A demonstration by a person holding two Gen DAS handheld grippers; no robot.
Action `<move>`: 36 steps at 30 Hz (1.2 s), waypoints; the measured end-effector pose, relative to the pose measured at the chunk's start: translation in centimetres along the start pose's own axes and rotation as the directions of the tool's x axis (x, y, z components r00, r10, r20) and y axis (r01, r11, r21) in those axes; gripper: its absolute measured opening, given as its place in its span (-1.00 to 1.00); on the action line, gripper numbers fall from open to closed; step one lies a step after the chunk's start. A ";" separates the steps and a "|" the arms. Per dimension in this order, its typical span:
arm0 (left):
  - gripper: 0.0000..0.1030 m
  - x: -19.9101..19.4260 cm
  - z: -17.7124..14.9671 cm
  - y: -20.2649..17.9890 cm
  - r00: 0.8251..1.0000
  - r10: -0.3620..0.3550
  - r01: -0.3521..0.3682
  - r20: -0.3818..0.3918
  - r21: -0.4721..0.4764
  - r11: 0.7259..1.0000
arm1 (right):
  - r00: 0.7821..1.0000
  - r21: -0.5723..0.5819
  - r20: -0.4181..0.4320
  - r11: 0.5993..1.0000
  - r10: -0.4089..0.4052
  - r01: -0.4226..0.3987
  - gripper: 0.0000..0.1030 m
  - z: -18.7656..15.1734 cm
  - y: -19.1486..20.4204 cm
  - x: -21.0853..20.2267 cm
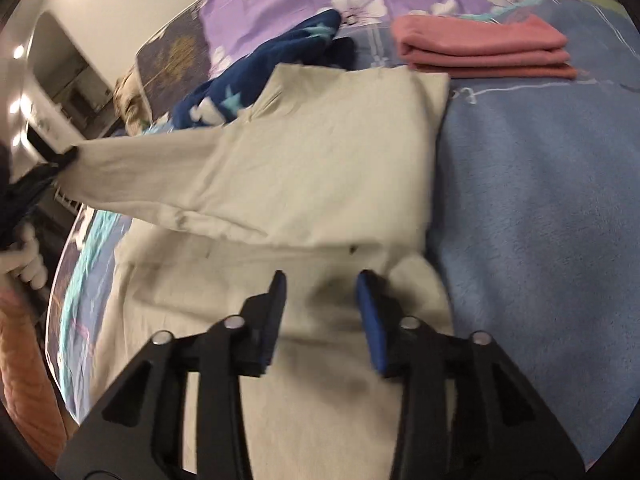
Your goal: Fold small clothes
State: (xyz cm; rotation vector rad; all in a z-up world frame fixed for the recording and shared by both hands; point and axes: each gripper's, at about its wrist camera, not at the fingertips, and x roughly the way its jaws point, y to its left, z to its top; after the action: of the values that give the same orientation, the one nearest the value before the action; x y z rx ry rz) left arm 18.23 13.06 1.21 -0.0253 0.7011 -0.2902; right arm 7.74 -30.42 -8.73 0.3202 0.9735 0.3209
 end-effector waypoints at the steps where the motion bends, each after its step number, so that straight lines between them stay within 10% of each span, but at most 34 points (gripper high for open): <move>1: -0.94 1.5 -1.7 1.4 0.998 0.035 -0.036 -0.055 -0.018 0.999 | 1.000 -0.015 -0.003 1.000 -0.005 0.005 -0.21 -0.1 0.2 0.0; 5: -0.85 6.1 -7.8 6.0 0.957 0.144 -0.174 -0.252 -0.102 0.979 | 1.000 -0.029 -0.018 1.000 -0.013 0.012 -0.20 -0.5 0.3 0.2; 15: -0.43 4.7 -6.2 4.1 0.996 0.008 -0.023 -0.089 -0.171 0.985 | 0.998 -0.022 0.047 0.999 0.043 -0.042 -0.23 0.2 -0.1 -0.6; 17: -0.19 6.3 -6.5 2.4 0.993 0.010 -0.027 -0.120 -0.136 0.990 | 0.995 0.006 0.086 0.998 -0.057 0.056 -0.35 0.7 -0.5 -0.4; 19: -0.14 9.5 -8.2 0.9 0.970 0.073 -0.092 -0.233 -0.071 0.993 | 0.967 0.117 0.102 0.968 -0.234 0.222 -0.92 0.8 -2.5 -0.4; 22: -0.10 9.3 -8.5 -0.9 0.968 0.172 -0.169 -0.184 0.032 0.985 | 0.929 0.334 0.100 0.891 -0.356 0.306 -1.00 -0.5 -7.3 -2.1; 26: -0.09 9.3 -8.5 -0.4 0.969 0.160 -0.159 -0.186 0.017 0.987 | 0.949 0.353 0.123 0.907 -0.289 0.231 -1.00 -1.4 -9.6 -4.5; 36: -0.08 9.2 -9.0 -1.3 0.966 0.187 -0.182 -0.178 0.041 0.982 | 0.997 0.174 0.072 0.985 -0.023 0.010 0.29 9.5 -8.6 0.3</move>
State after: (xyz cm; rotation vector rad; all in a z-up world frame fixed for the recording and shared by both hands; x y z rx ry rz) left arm 18.87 9.99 -11.35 0.0904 0.8750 -0.1227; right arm 16.96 -39.28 -7.46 0.4796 0.9330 0.2082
